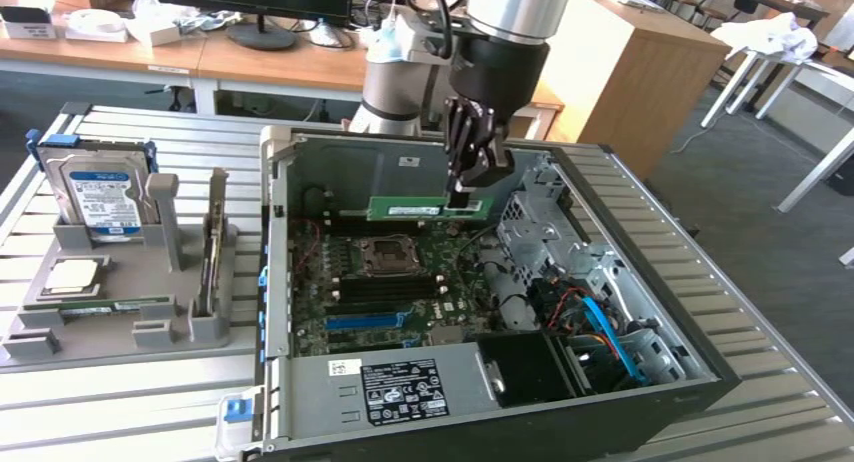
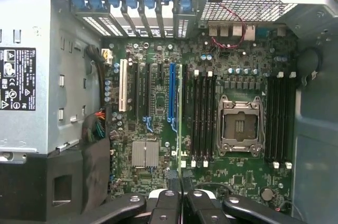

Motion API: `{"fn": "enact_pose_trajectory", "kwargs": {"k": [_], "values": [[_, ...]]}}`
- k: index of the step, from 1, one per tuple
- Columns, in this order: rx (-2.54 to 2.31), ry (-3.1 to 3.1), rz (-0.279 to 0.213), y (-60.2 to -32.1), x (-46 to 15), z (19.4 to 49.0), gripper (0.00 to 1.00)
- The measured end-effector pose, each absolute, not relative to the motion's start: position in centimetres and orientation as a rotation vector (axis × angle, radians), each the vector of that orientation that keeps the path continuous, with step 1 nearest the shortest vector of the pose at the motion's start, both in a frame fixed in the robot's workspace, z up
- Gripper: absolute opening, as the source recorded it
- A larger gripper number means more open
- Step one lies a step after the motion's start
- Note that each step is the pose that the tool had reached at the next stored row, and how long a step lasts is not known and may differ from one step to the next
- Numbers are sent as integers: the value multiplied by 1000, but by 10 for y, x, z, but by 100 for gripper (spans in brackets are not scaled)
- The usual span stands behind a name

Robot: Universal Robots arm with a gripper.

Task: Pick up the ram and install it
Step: 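Pick up the ram and move it above insertion slot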

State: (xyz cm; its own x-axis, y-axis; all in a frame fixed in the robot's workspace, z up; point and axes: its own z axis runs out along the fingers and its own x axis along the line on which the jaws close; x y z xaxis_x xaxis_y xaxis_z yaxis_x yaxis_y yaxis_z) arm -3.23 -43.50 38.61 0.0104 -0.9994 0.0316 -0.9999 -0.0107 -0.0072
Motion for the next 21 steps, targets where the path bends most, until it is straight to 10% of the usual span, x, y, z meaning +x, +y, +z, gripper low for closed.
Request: {"fn": "enact_pose_trajectory", "kwargs": {"k": [21], "values": [[2206, -2212, 43, -435, -32, 368, 12]]}}
